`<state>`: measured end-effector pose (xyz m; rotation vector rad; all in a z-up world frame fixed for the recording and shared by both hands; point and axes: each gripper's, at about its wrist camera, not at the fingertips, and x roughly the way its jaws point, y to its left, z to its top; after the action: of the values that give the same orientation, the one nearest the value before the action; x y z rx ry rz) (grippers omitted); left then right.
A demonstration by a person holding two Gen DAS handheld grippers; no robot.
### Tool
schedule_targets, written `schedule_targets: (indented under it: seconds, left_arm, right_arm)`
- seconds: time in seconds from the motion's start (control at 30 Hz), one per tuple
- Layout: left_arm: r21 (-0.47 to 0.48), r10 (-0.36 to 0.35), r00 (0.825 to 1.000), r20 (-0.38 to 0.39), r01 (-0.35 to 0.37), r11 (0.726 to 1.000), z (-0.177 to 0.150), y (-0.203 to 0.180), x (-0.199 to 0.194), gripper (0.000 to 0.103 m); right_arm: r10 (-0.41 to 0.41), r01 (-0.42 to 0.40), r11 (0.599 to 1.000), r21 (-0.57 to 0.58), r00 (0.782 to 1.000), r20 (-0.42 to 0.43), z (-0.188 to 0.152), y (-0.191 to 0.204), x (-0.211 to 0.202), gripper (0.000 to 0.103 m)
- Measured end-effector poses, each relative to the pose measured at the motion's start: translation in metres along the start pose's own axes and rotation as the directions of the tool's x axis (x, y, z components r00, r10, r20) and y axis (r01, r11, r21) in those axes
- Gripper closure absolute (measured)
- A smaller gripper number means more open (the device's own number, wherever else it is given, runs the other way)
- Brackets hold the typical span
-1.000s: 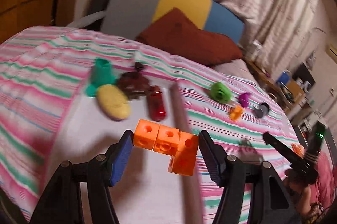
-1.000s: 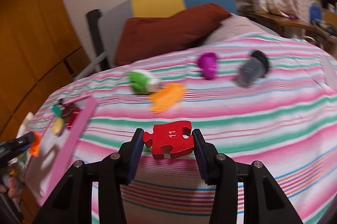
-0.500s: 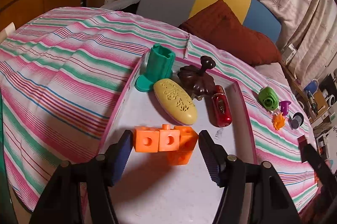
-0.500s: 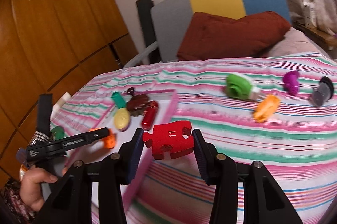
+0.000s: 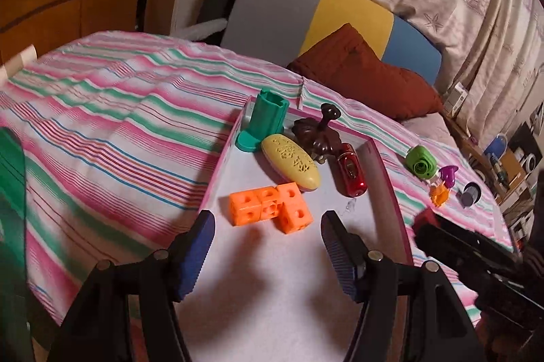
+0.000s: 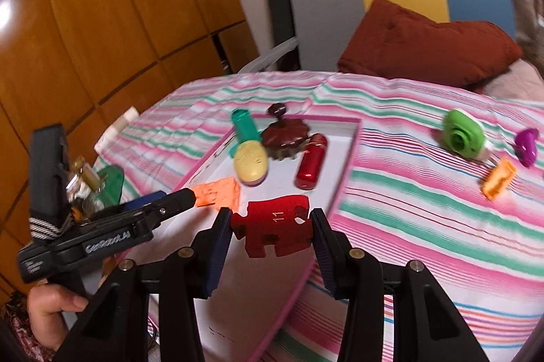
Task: Organize rigid objects
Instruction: 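Lower orange cubes into tray and open left tool while right tool carries puzzle piece, then lower the red puzzle piece into the tray and open the right tool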
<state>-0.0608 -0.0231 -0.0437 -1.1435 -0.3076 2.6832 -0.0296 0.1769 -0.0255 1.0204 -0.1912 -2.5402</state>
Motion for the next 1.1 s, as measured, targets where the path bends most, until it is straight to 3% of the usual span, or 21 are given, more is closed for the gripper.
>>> schedule_targets:
  seconds: [0.23,0.57,0.87,1.1]
  left_arm:
    - [-0.005,-0.001,1.000,0.000,0.001,1.000,-0.007,0.007,-0.008,0.037]
    - [-0.005,-0.009,1.000,-0.016,0.009,1.000,-0.015,0.011,-0.014,0.037]
    - [-0.023,-0.015,0.999,-0.039,0.014,1.000,-0.017,0.012,-0.010,0.037]
    - [-0.029,-0.009,0.999,-0.034,0.008,1.000,-0.019,0.012,-0.011,0.037]
  right_arm:
    - [0.006,-0.015,0.995,-0.096,0.996,-0.090,0.007,0.016,0.034,0.056]
    - [-0.051,0.004,0.969,-0.247,0.982,-0.183,0.025,0.025,0.081,0.056]
    - [-0.127,0.056,0.935,-0.350,0.975,-0.183,0.037,0.023,0.101,0.053]
    - [-0.101,0.064,0.956,-0.287,0.988,-0.118,0.041,0.013,0.083,0.045]
